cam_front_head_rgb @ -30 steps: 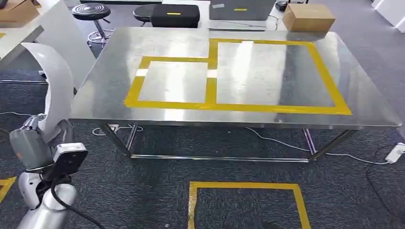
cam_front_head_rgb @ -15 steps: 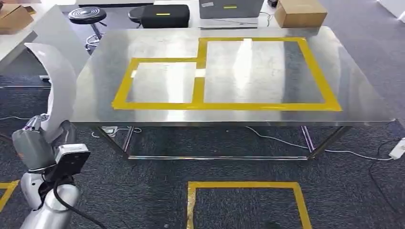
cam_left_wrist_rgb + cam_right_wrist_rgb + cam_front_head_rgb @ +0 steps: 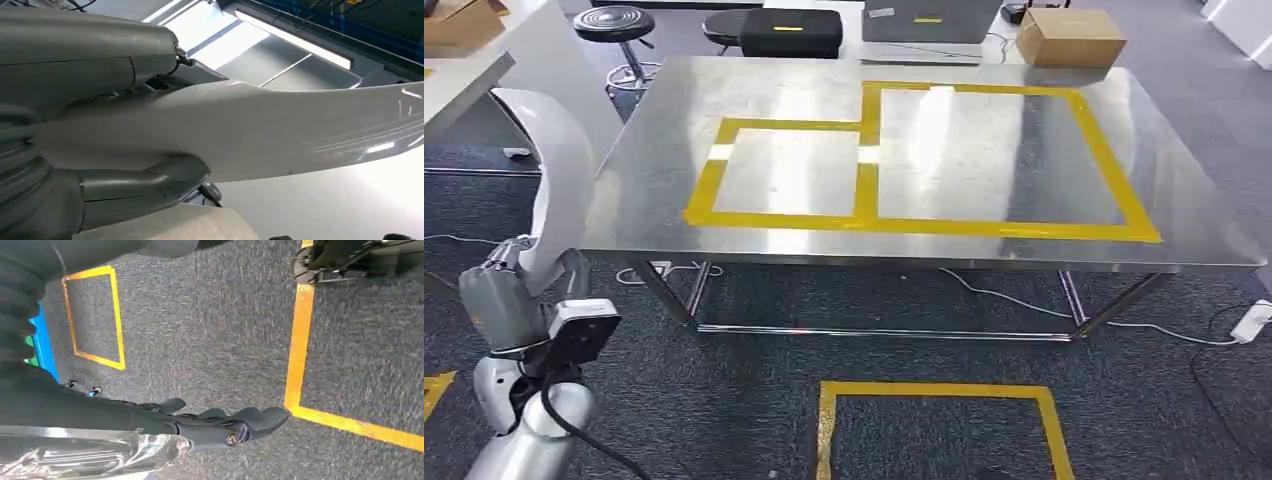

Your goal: Take the parts from the cabinet and place them on the table.

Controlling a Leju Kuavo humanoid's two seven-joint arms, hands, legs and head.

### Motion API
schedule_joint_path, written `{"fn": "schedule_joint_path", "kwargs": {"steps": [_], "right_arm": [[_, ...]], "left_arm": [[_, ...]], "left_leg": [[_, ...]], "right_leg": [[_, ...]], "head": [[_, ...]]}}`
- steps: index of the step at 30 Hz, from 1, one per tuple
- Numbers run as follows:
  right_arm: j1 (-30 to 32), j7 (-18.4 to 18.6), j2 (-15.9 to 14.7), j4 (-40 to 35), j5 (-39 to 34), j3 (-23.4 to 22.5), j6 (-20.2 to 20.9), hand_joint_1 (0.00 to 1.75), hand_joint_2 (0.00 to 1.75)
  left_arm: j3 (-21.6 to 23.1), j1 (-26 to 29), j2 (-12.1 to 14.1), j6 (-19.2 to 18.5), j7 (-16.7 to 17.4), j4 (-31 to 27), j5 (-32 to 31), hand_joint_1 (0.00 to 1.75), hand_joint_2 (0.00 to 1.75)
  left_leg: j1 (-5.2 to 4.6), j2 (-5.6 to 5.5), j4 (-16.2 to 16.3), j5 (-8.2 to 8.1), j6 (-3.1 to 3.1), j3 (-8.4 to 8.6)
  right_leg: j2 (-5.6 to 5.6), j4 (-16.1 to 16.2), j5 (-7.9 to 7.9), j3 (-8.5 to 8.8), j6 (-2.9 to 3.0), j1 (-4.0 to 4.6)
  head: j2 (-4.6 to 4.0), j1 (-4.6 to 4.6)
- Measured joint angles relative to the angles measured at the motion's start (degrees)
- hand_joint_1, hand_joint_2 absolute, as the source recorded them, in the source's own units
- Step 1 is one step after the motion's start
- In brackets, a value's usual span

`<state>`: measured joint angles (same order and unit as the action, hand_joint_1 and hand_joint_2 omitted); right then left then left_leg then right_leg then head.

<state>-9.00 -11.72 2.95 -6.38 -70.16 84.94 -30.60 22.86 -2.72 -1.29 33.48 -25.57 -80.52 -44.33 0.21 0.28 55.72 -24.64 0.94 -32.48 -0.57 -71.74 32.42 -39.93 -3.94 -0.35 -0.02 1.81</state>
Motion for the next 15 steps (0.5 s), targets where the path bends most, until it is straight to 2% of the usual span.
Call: {"fn": "schedule_joint_path", "kwargs": {"steps": [1,2,3,5,6,7,10,11,12,13,15], "right_arm": [[0.05,0.09,0.00,0.00,0.00,0.00,0.00,0.00,1.75],[0.09,0.13,0.00,0.00,0.00,0.00,0.00,0.00,1.75],[0.09,0.15,0.00,0.00,0.00,0.00,0.00,0.00,1.75],[0.00,0.15,0.00,0.00,0.00,0.00,0.00,0.00,1.75],[-0.05,0.15,0.00,0.00,0.00,0.00,0.00,0.00,1.75],[-0.20,0.15,0.00,0.00,0.02,0.00,0.00,0.00,1.75],[-0.08,0.15,0.00,0.00,0.02,0.00,0.00,0.00,1.75],[-0.04,0.15,0.02,0.02,0.00,0.00,-0.02,0.00,1.75],[-0.06,0.15,-0.02,0.02,0.02,0.00,-0.09,0.00,1.75],[-0.12,0.15,-0.04,0.04,0.02,0.00,-0.18,0.00,1.75],[-0.11,0.15,0.00,0.04,0.02,0.00,-0.17,0.00,1.75]], "left_arm": [[0.00,0.03,0.02,-0.02,0.00,0.00,0.00,1.75,1.75],[0.00,0.05,0.00,-0.04,0.00,0.00,-0.02,1.75,1.75],[0.00,0.05,0.00,-0.07,0.00,0.00,-0.02,1.75,1.75],[0.00,0.04,0.00,-0.07,0.00,0.00,-0.02,1.75,1.75],[0.00,0.05,-0.02,-0.07,0.00,0.00,-0.02,1.75,1.75],[0.00,0.04,0.00,-0.04,0.00,0.00,-0.02,1.75,1.75],[0.02,0.02,-0.02,-0.05,0.00,0.00,-0.04,1.75,1.75],[0.02,0.00,-0.04,-0.04,0.00,0.00,-0.04,1.75,1.75],[0.02,0.01,-0.02,-0.04,0.00,0.00,-0.04,1.75,1.75],[0.02,-0.06,-0.02,-0.04,0.00,0.00,-0.04,1.75,1.75],[0.04,0.05,0.00,-0.04,0.00,0.00,-0.04,1.75,1.75]], "left_leg": [[-0.05,0.00,0.01,-0.05,0.06,0.03],[-0.08,-0.01,0.02,-0.12,0.15,0.11],[-0.09,-0.03,0.03,-0.20,0.10,0.26],[-0.08,-0.09,0.04,-0.45,-0.20,0.74],[-0.09,-0.09,0.04,-0.62,-0.45,0.96],[-0.53,-0.15,0.30,-0.94,-0.87,0.92],[-0.21,-0.05,0.05,-0.79,-1.76,0.95],[-0.19,-0.06,0.16,-1.01,-2.14,0.95],[-0.11,-0.11,1.05,-1.62,-2.56,0.55],[-0.11,-0.11,3.91,-3.60,-2.89,-0.83],[0.02,-0.11,13.86,-8.20,-3.33,-5.91]], "right_leg": [[0.01,-3.58,0.95,-1.91,-0.06,0.00],[0.01,-3.84,0.24,-2.28,-0.04,0.00],[0.02,-1.47,-1.59,-1.24,0.08,0.00],[0.16,8.77,-6.74,3.83,0.41,0.00],[0.51,13.33,-8.23,6.26,0.58,0.00],[0.49,14.57,-7.61,7.13,0.89,0.20],[0.11,14.36,-7.62,6.72,1.82,0.57],[0.08,14.71,-7.89,6.87,2.28,0.28],[0.07,14.80,-7.99,6.97,2.47,0.07],[0.08,14.80,-7.92,6.97,2.78,0.00],[0.08,14.80,-7.79,6.97,2.98,-0.02]], "head": [[0.00,-0.15],[0.00,-0.13],[0.00,-0.13],[0.00,-0.22],[0.00,-0.28],[0.00,-0.28],[0.00,-0.20],[0.00,-0.24],[0.00,-0.17],[0.00,-0.04],[0.00,-0.11]]}}
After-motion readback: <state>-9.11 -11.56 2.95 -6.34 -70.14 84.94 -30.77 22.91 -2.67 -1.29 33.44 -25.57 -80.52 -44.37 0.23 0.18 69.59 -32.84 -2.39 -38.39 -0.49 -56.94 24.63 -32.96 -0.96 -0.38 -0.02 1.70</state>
